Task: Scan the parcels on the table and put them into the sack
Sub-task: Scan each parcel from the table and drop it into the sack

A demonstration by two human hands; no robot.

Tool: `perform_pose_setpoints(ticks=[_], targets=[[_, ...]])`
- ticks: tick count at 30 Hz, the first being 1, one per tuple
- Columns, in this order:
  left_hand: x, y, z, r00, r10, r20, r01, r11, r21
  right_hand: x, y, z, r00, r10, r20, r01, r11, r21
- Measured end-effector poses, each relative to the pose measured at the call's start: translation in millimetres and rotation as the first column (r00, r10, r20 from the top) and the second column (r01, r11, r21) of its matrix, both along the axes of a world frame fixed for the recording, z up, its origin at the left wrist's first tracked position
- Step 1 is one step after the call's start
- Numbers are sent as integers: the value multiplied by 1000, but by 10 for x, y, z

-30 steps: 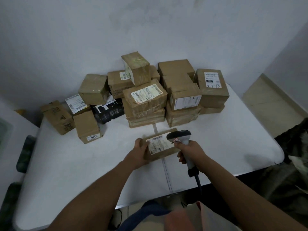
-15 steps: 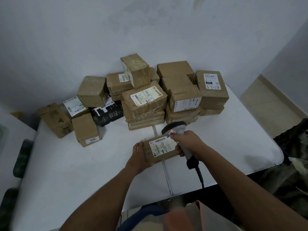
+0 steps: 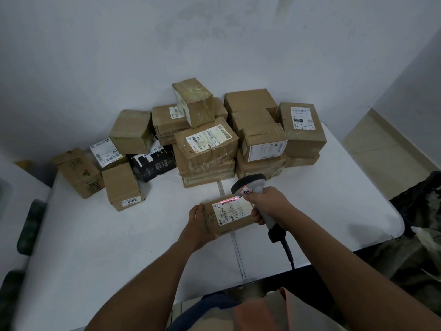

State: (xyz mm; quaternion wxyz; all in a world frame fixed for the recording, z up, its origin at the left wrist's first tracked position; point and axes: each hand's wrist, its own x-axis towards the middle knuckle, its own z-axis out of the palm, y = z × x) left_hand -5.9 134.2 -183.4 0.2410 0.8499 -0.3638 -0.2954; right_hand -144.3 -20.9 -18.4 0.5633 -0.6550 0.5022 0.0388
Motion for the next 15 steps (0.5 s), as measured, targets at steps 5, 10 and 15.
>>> perform_pose_setpoints(ticks=[5, 10, 15], targets=[[22, -4, -9, 1000, -3, -14, 3, 1000, 6, -6, -10, -11, 1000, -2, 0, 2, 1000, 4], [40, -11, -52, 994, -69, 83, 60, 992, 109, -60, -36, -42, 999, -34, 0, 34, 999, 20], [58, -122, -47, 916, -300, 268, 225, 934, 277, -250, -102, -62, 994, -105, -21, 105, 994, 38]])
